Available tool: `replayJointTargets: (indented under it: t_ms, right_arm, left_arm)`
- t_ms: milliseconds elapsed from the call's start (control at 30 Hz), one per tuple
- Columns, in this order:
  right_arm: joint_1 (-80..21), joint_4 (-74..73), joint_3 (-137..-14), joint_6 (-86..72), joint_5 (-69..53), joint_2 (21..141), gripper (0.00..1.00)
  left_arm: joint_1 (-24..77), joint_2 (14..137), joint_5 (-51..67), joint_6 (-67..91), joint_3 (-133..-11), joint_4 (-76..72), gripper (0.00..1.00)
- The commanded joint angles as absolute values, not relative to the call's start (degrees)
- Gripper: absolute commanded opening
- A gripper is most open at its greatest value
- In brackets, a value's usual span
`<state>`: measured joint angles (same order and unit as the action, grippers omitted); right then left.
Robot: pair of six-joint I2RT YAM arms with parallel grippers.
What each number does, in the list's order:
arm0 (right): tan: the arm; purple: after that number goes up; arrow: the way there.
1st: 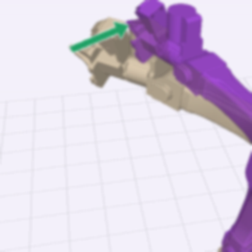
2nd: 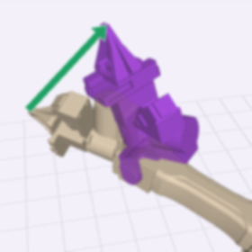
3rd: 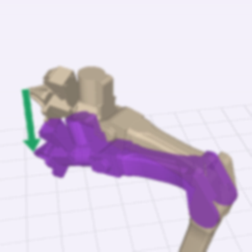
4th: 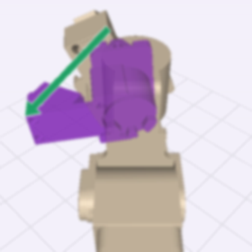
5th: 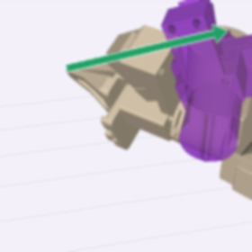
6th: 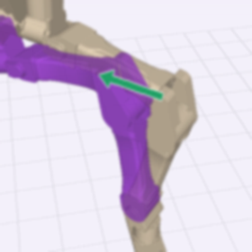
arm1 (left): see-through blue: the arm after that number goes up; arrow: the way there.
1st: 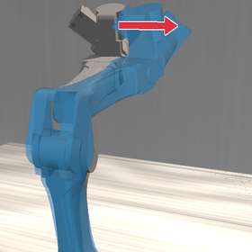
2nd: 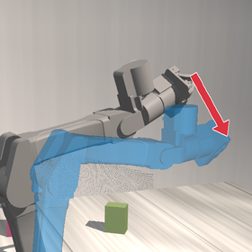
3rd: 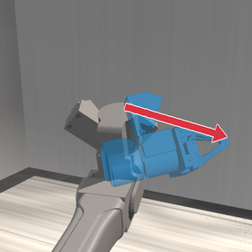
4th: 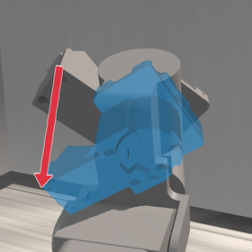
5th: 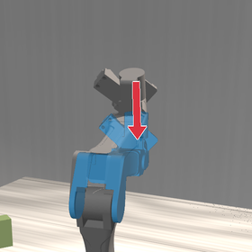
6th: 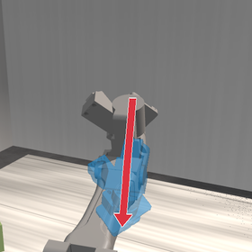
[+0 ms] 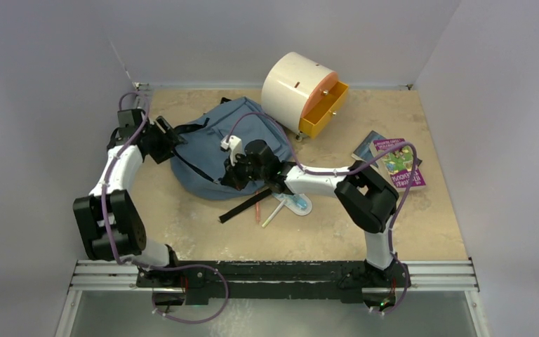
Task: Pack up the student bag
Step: Unzip the student bag at the center of the board.
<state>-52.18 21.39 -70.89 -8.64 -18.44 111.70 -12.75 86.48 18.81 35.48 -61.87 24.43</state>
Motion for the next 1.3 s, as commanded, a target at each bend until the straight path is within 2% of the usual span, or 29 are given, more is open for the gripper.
replayJointTargets:
  t_ms: [0, 233, 500, 767, 1133, 1267]
  right_arm:
    - [-52.0, 28.5, -75.1, -16.1, -17.4, 112.0, 0.0]
    - [-52.2, 31.7, -79.3, -20.7, -20.7, 115.5, 0.0]
    - [-52.5, 34.6, -83.2, -24.5, -20.9, 119.3, 0.0]
    - [-52.5, 37.3, -87.0, -29.4, -18.5, 122.0, 0.0]
    - [-52.5, 37.3, -86.3, -29.9, -17.6, 123.6, 0.0]
    - [-52.5, 37.6, -86.9, -30.7, -17.6, 124.0, 0.0]
  left_arm:
    - [-13.2, 79.3, 21.0, 37.3, -60.6, 27.4, 0.64]
    - [-13.1, 71.0, 24.1, 40.9, -55.0, 31.8, 0.64]
    - [-13.1, 66.1, 22.4, 43.1, -49.9, 33.7, 0.64]
    - [-13.1, 68.8, 21.9, 43.6, -51.3, 33.2, 0.64]
    - [-13.1, 65.5, 16.0, 42.4, -61.2, 37.8, 0.63]
    - [-13.1, 62.6, 12.9, 44.7, -59.9, 40.2, 0.63]
